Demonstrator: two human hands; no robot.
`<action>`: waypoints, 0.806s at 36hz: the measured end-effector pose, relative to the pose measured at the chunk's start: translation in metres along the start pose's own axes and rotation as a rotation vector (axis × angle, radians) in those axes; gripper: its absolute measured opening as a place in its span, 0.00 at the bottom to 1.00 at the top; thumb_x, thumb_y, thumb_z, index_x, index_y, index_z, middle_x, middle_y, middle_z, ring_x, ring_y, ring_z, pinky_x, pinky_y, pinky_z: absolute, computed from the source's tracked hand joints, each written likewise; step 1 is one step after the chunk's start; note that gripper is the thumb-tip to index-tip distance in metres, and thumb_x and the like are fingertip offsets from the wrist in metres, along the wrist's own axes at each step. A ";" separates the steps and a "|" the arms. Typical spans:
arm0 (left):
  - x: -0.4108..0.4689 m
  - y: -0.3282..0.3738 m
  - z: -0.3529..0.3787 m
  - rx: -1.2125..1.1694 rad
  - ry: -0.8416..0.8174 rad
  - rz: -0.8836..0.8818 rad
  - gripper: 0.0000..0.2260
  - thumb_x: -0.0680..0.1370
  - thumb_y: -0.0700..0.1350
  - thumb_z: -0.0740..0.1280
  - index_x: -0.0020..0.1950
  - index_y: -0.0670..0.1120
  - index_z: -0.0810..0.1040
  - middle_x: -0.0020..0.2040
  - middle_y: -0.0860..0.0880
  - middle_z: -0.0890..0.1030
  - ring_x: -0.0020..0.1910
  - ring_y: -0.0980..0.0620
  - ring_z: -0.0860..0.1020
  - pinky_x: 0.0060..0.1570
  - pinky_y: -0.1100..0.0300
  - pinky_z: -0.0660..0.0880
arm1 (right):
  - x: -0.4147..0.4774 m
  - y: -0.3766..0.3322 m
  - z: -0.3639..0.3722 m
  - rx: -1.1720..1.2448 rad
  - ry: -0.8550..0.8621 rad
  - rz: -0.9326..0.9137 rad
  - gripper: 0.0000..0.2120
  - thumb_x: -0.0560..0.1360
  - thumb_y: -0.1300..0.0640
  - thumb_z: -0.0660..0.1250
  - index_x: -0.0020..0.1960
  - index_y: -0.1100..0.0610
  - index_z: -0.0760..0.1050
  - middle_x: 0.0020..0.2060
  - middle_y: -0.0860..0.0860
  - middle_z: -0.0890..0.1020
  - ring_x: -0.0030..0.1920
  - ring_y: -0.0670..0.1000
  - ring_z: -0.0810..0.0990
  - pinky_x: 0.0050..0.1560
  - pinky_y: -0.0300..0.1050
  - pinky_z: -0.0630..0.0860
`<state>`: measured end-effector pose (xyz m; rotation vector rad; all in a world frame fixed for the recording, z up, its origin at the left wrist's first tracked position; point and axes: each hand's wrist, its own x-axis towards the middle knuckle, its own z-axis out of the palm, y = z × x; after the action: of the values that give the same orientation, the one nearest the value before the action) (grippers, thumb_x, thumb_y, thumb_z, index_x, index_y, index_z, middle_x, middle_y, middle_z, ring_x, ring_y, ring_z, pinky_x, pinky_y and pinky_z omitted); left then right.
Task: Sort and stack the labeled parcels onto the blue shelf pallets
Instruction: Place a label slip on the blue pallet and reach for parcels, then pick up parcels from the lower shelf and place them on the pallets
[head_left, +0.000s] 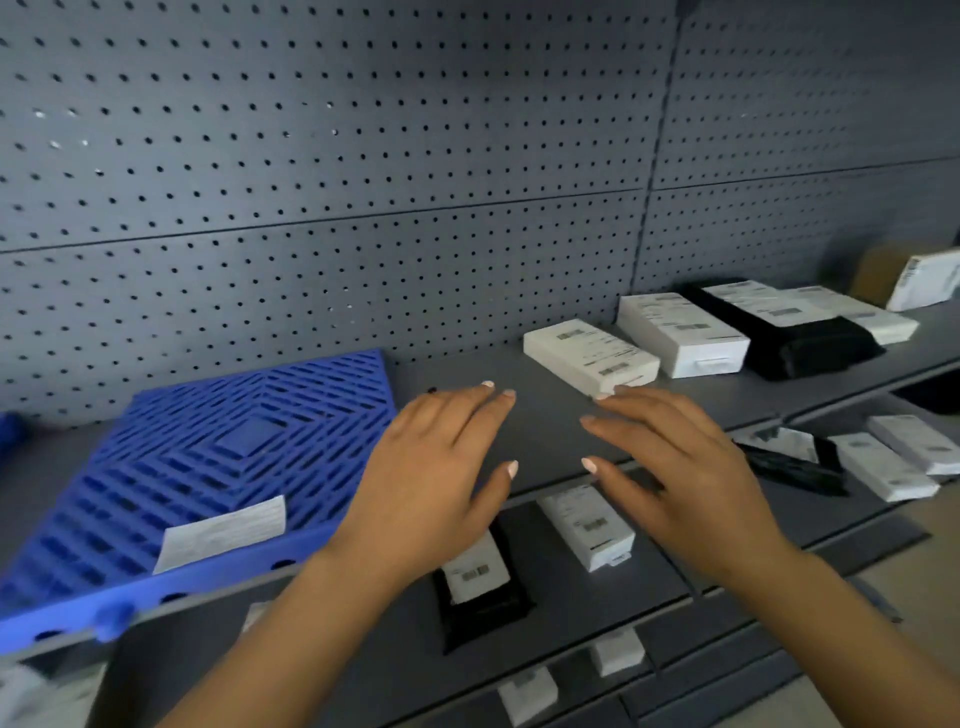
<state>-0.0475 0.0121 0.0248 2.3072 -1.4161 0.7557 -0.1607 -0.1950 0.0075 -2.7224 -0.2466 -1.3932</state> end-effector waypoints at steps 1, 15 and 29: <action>0.009 0.011 0.006 -0.003 0.000 0.007 0.24 0.76 0.54 0.62 0.69 0.45 0.72 0.64 0.47 0.76 0.62 0.50 0.72 0.62 0.51 0.71 | -0.005 0.012 -0.008 -0.015 -0.001 0.002 0.13 0.74 0.55 0.70 0.56 0.59 0.81 0.55 0.54 0.80 0.58 0.55 0.77 0.62 0.46 0.71; 0.127 0.133 0.091 -0.013 -0.042 -0.040 0.25 0.75 0.56 0.59 0.68 0.45 0.73 0.64 0.48 0.76 0.62 0.48 0.73 0.63 0.52 0.69 | -0.052 0.182 -0.084 -0.049 -0.103 0.101 0.19 0.75 0.49 0.65 0.60 0.60 0.78 0.58 0.55 0.79 0.61 0.55 0.74 0.64 0.45 0.69; 0.197 0.104 0.157 0.025 -0.338 -0.264 0.39 0.68 0.69 0.43 0.78 0.57 0.51 0.77 0.55 0.59 0.75 0.54 0.56 0.74 0.48 0.46 | -0.013 0.269 -0.017 -0.013 -0.240 0.154 0.22 0.75 0.47 0.59 0.63 0.57 0.76 0.60 0.55 0.77 0.61 0.56 0.75 0.60 0.53 0.74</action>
<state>-0.0265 -0.2598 0.0157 2.6648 -1.1925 0.3182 -0.1339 -0.4634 0.0091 -2.8474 -0.0394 -1.0341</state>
